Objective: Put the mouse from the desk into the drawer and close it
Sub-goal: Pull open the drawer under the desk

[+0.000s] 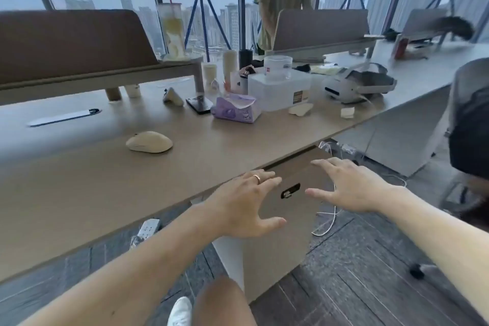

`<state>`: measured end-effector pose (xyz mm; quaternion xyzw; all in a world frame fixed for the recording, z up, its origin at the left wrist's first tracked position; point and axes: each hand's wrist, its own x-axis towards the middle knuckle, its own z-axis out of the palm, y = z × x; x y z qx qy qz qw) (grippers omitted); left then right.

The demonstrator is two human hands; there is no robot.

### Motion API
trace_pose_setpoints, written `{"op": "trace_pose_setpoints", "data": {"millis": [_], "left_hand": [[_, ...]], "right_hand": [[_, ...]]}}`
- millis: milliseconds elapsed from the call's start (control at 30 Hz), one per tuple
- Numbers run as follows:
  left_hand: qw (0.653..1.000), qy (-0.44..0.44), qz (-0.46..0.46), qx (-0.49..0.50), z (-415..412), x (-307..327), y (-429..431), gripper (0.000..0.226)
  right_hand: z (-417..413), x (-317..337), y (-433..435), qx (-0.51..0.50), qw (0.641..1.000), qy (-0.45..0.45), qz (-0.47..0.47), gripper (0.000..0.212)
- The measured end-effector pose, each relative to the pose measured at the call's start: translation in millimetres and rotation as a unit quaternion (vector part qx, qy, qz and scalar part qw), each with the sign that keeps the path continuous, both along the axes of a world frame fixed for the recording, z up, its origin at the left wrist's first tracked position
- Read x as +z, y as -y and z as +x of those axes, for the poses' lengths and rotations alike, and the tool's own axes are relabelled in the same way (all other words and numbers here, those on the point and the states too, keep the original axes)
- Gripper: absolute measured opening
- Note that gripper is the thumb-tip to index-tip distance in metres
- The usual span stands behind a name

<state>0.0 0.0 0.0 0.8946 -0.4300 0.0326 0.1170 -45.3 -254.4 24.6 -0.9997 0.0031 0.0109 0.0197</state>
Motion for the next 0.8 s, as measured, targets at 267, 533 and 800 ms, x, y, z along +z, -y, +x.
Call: {"op": "trace_pose_setpoints", "data": {"millis": [267,533,800], "left_hand": [[0.99,-0.059,0.091,0.085,31.6,-60.5,5.1,0.101],[0.996,-0.032,0.019,0.087,33.1,-84.9,0.8,0.097],[0.995,-0.003,0.006,0.095,30.5,-92.3,9.0,0.094]], "right_hand": [[42.8,-75.3,0.4,-0.08,0.989,-0.07,0.104,0.063],[99.7,-159.4,-22.6,-0.239,0.834,-0.063,0.493,0.017],[106.8,-148.0,-36.3,-0.34,0.667,-0.054,0.66,0.019]]}}
